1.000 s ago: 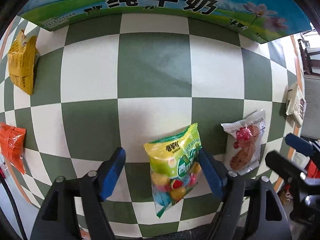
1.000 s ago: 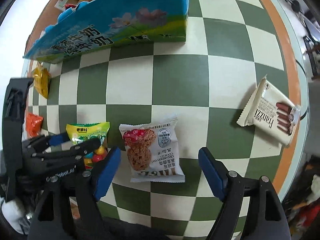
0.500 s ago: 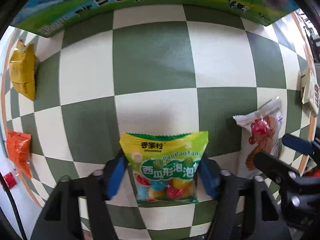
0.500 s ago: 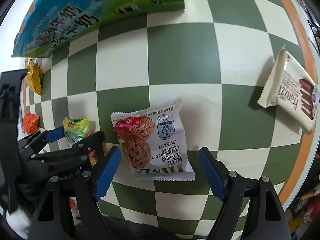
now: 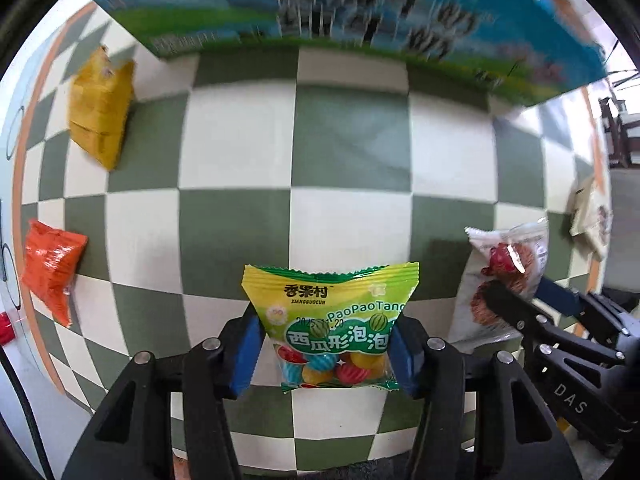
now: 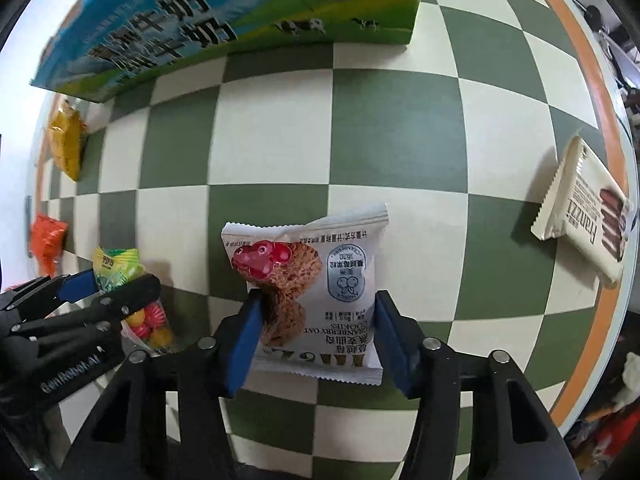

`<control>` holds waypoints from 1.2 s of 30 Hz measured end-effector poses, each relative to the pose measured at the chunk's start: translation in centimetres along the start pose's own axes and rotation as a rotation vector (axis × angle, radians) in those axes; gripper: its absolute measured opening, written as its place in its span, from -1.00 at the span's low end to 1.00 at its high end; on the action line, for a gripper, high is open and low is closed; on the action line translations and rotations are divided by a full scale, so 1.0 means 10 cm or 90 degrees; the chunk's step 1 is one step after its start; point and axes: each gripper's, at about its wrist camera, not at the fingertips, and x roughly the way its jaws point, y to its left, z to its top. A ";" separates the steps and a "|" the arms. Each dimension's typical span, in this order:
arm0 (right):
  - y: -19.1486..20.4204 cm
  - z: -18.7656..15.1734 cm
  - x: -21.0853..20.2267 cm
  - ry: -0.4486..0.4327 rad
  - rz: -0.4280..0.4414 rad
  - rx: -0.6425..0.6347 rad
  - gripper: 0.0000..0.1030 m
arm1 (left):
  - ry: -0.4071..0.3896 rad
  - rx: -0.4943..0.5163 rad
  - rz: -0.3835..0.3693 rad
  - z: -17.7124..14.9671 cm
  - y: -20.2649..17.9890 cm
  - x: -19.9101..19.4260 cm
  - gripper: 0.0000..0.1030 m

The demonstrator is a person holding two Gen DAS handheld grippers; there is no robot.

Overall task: Organize snacks
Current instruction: 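Carry the gum bag with the left tool while the right tool carries the cookie packet over the box, then open both tools to drop the gum bag and cookie packet into the box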

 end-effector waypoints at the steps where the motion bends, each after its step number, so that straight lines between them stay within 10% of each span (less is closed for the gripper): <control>1: 0.00 -0.01 -0.05 -0.005 0.011 0.003 0.07 | -0.013 -0.002 -0.008 0.00 0.00 -0.11 0.01; 9: -0.07 0.09 -0.79 -0.077 0.103 0.028 0.01 | -0.111 0.015 -0.068 0.21 0.13 -1.07 0.01; 18: 0.00 0.64 -1.81 -0.203 0.178 0.044 0.00 | -0.178 0.030 -0.075 1.18 0.04 -1.79 0.01; 36: -0.22 1.71 -1.51 -0.185 0.082 0.076 0.02 | -0.001 0.017 -0.101 2.33 0.00 -1.02 0.03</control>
